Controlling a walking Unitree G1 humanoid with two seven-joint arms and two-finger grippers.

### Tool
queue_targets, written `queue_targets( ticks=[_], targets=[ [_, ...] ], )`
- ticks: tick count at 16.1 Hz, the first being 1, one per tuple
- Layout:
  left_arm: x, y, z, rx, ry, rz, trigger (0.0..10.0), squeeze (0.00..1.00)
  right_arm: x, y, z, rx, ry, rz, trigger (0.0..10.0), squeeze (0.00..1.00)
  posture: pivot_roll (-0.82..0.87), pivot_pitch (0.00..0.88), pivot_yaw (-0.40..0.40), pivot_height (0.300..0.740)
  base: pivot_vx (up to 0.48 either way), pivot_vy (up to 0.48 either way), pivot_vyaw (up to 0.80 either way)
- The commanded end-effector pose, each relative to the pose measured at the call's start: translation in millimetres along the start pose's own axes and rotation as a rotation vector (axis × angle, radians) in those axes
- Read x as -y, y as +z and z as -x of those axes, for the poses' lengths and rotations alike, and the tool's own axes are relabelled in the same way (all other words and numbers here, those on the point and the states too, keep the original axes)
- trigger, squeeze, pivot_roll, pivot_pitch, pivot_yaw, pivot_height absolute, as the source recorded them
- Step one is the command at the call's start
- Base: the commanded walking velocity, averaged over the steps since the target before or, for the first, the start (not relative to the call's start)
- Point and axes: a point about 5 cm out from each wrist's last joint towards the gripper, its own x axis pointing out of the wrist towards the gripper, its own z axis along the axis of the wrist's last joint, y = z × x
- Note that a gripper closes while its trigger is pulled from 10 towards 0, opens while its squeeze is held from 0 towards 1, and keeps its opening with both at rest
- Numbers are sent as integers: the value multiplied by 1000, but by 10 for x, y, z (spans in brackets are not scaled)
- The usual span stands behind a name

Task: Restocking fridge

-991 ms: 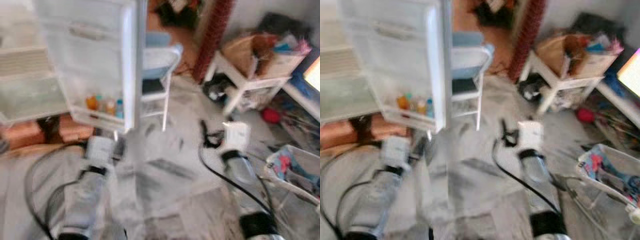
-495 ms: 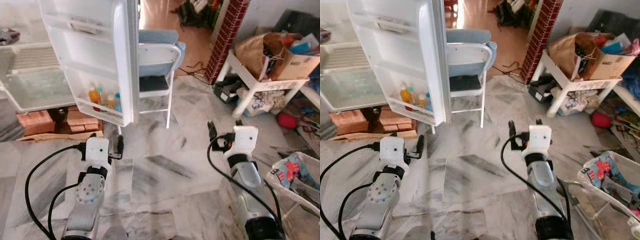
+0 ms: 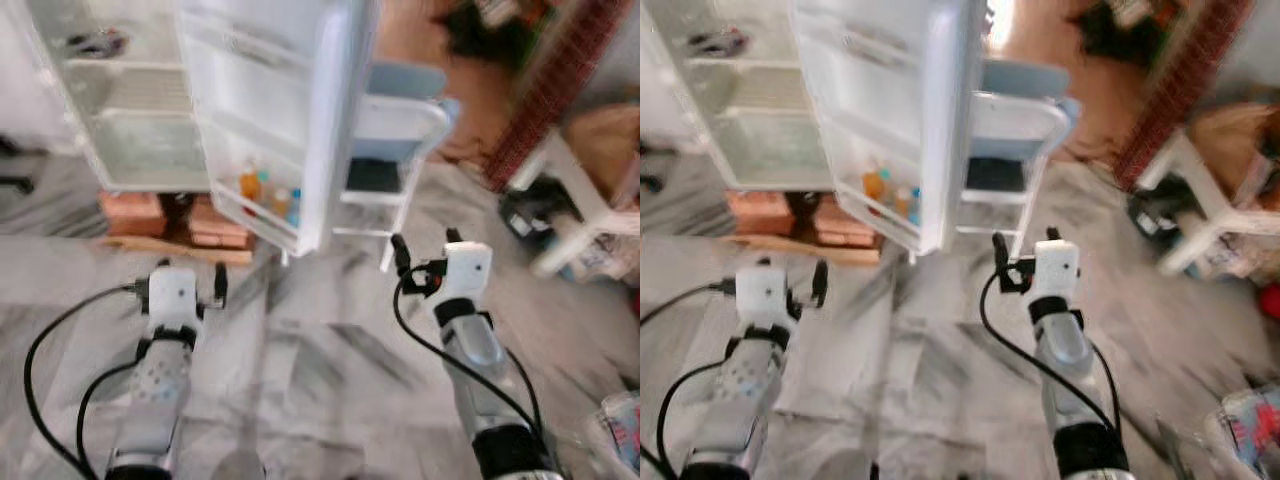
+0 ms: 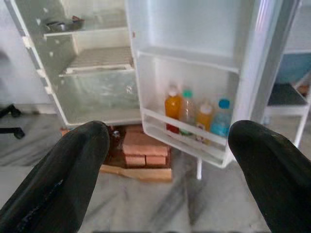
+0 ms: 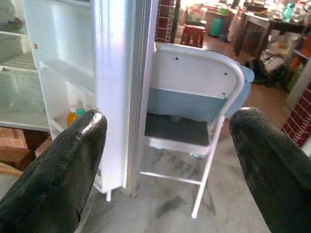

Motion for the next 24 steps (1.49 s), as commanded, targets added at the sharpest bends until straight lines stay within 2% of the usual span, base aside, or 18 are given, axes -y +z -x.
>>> queue_targets(
  ticks=[1, 14, 16, 22, 24],
  targets=[
    [100, 4, 4, -3, -28, 13, 10000, 0, 119, -40, 63, -17, -41, 16, 10000, 0, 159, 54, -74, 740, 341, 0, 0],
    [159, -14, -4, -16, -37, 21, 10000, 0, 97, 5, 22, -5, -26, 30, 10000, 0, 143, 61, -74, 740, 330, 0, 0],
    [168, -12, -11, -16, -38, 24, 10000, 0, 94, 20, 15, 2, -20, 60, 10000, 0, 140, 60, -73, 740, 321, 0, 756],
    [186, -8, -26, -14, -38, 26, 10000, 0, 95, 26, -10, -1, -29, 71, 10000, 0, 139, 60, -75, 740, 307, 0, 732],
    [184, -15, -15, -14, -38, 24, 10000, 0, 87, 23, -12, -2, -28, 69, 10000, 0, 141, 62, -76, 740, 126, 0, 206]
  ],
)
